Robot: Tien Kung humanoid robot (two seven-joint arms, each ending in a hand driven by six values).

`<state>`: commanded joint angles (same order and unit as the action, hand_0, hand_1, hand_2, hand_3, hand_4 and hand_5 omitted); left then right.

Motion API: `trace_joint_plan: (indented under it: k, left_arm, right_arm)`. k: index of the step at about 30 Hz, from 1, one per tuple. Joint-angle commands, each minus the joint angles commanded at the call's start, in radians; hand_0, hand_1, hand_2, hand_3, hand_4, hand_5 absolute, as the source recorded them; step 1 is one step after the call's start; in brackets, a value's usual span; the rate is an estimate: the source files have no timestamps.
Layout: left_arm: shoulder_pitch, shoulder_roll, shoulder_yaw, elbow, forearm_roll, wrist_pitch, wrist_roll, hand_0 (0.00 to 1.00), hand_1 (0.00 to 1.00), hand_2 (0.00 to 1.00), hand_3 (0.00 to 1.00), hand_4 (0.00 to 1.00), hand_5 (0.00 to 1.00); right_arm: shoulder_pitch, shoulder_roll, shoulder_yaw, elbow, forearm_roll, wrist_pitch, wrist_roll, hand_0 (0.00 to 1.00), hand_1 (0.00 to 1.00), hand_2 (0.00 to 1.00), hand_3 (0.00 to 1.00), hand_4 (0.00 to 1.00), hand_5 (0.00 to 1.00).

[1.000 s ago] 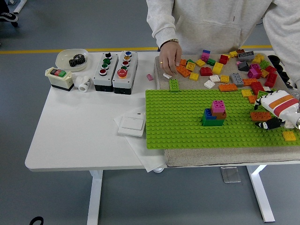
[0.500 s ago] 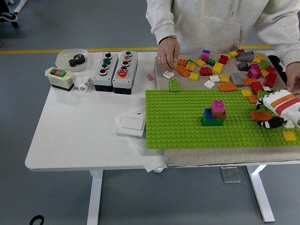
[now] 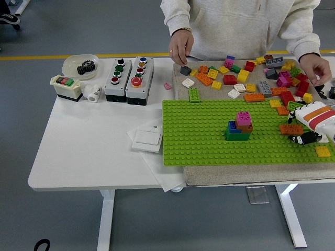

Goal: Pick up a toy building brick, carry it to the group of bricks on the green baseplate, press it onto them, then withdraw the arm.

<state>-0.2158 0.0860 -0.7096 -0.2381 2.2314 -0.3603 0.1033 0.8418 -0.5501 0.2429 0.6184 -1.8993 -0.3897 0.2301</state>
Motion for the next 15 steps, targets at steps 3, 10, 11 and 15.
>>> trace_joint_plan:
  k: [3,10,11,15]
  left_arm:
    - [-0.001,0.0,0.001,0.0,-0.001,0.0,0.0,0.868,0.848,0.847,0.641,0.725,0.613]
    - [-0.003,0.0,0.003,-0.001,0.001,-0.001,-0.001,0.868,0.848,0.847,0.642,0.726,0.614]
    - [-0.003,0.0,0.003,-0.001,0.001,-0.001,-0.001,0.868,0.848,0.847,0.642,0.726,0.614]
    - [-0.005,0.0,0.003,-0.001,0.001,0.0,-0.001,0.869,0.848,0.847,0.643,0.725,0.613]
  right_arm:
    - [-0.001,0.002,-0.002,-0.004,0.001,-0.001,0.0,0.576,0.648,0.651,0.572,0.769,0.394]
    - [0.001,0.006,-0.003,-0.006,0.004,-0.001,-0.001,0.579,0.651,0.655,0.579,0.762,0.408]
    - [0.002,0.006,-0.004,-0.006,0.002,0.002,-0.002,0.579,0.651,0.655,0.579,0.762,0.408]
    - [0.005,0.006,-0.007,-0.005,-0.001,0.009,-0.003,0.574,0.651,0.657,0.571,0.755,0.415]
